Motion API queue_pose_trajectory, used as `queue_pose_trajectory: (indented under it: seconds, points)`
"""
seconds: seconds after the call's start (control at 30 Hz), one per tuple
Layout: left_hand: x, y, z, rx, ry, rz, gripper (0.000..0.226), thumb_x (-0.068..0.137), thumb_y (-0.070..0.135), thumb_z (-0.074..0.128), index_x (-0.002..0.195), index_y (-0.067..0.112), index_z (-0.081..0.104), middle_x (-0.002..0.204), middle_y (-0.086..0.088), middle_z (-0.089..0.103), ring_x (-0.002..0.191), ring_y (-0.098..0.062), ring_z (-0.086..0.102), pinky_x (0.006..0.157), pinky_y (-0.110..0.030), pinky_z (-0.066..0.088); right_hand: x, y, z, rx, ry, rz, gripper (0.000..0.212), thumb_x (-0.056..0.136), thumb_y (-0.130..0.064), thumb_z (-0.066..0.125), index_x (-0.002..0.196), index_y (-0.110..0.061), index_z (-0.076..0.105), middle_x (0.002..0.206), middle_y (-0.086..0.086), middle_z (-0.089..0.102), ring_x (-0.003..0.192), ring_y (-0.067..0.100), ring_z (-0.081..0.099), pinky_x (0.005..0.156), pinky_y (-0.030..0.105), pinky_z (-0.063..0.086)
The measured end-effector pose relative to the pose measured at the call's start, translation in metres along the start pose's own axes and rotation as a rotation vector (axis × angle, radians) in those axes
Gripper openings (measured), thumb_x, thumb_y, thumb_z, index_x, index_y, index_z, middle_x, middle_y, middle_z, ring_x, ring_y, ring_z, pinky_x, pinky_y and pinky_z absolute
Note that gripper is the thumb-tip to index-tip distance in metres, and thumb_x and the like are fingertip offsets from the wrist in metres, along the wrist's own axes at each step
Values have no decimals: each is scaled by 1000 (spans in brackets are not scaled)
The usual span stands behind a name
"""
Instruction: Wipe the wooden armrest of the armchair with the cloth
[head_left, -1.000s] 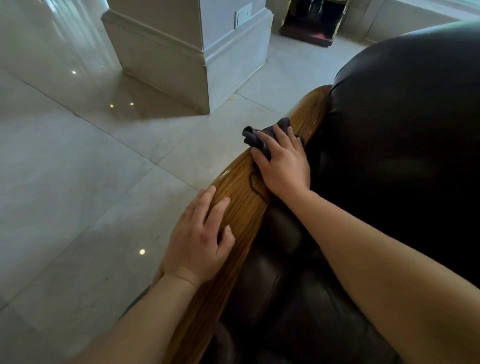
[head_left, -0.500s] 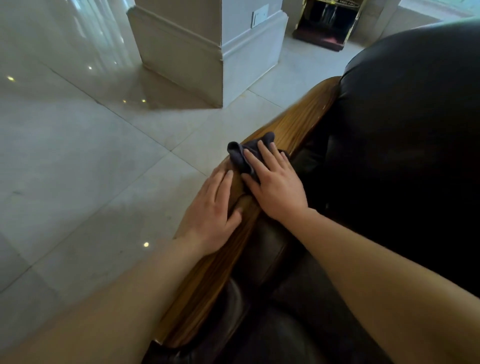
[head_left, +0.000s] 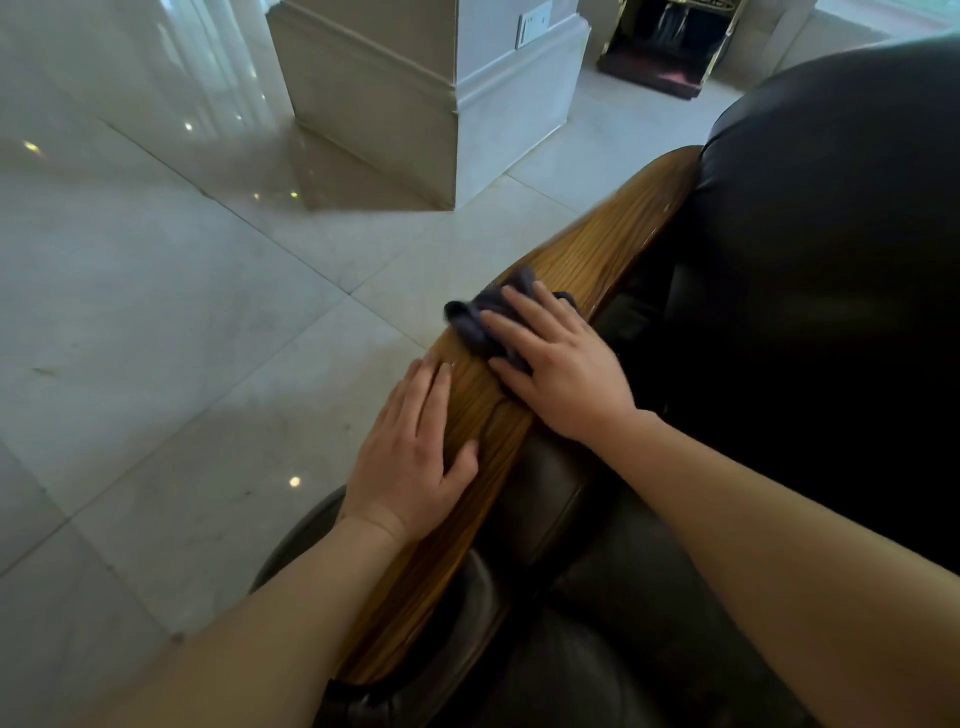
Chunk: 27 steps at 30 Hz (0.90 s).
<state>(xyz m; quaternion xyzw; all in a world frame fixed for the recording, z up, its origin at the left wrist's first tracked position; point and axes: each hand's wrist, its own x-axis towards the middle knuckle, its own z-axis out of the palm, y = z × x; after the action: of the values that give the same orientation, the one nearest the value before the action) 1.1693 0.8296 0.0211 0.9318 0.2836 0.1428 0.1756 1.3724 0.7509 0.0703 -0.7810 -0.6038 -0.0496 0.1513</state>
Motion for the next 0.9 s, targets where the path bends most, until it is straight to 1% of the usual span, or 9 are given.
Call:
queue_pose_trajectory:
  seconds: [0.07, 0.13, 0.2, 0.33, 0.47, 0.53, 0.63, 0.77, 0.9]
  points:
    - [0, 1, 0, 7, 7, 9, 73, 95, 52, 34, 157, 20, 13, 165, -6, 16, 152, -20, 13, 118, -34, 16, -2, -3, 3, 36, 58, 180, 51, 100, -44, 46, 147, -25, 44, 159, 8, 35, 151, 29, 18, 121, 49, 17]
    - [0, 1, 0, -17, 11, 13, 68, 96, 48, 31, 156, 19, 16, 165, -6, 18, 151, -20, 14, 119, -36, 19, -5, -21, 10, 40, 97, 290, 52, 102, -41, 43, 149, -20, 42, 159, 10, 34, 151, 29, 16, 123, 46, 11]
    - [-1, -1, -1, -59, 21, 22, 64, 98, 44, 29, 155, 17, 20, 164, -7, 21, 151, -20, 17, 119, -37, 23, -13, -40, 14, 25, 107, 316, 53, 102, -40, 41, 150, -19, 39, 160, 10, 32, 152, 27, 13, 123, 46, 10]
    - [-3, 0, -3, -105, 44, 22, 60, 100, 42, 26, 153, 14, 27, 162, -9, 27, 150, -20, 22, 118, -41, 31, -45, -78, 26, 10, 87, 291, 54, 102, -39, 36, 153, -19, 33, 163, 8, 25, 153, 25, 5, 122, 49, 12]
    - [-11, 1, -9, -169, -7, 0, 63, 100, 50, 19, 157, 22, 12, 166, 1, 12, 152, -8, 4, 122, -34, 16, -59, -101, 33, -2, 84, 307, 54, 102, -32, 41, 153, -18, 30, 163, 8, 22, 153, 26, 2, 123, 49, 10]
    - [-27, -2, -14, -161, -52, -9, 65, 100, 52, 19, 158, 26, 6, 167, 5, 5, 151, -4, -1, 121, -32, 13, -63, -107, 33, 0, 83, 298, 56, 101, -30, 46, 153, -18, 31, 163, 9, 23, 153, 27, 4, 122, 51, 13]
    - [-57, -13, -26, -133, -139, -42, 69, 97, 53, 18, 158, 26, 4, 167, 8, 0, 150, -3, -4, 122, -32, 13, -74, -124, 38, 20, 58, 249, 57, 100, -29, 48, 153, -20, 30, 162, 8, 24, 153, 27, 4, 122, 51, 13]
    - [-97, -34, -46, -14, -237, -114, 74, 92, 54, 13, 158, 20, 13, 167, 1, 9, 152, -10, 1, 121, -27, 3, -91, -152, 49, 70, 5, 127, 55, 98, -22, 53, 150, -20, 36, 161, 7, 29, 153, 26, 5, 123, 49, 11]
    - [-127, -47, -68, 82, -229, -170, 73, 92, 46, 26, 158, 16, 15, 167, -4, 11, 153, -15, 2, 124, -34, 4, -99, -164, 46, 101, -105, -72, 52, 94, -12, 58, 145, -18, 46, 157, 5, 39, 152, 24, 15, 123, 42, 12]
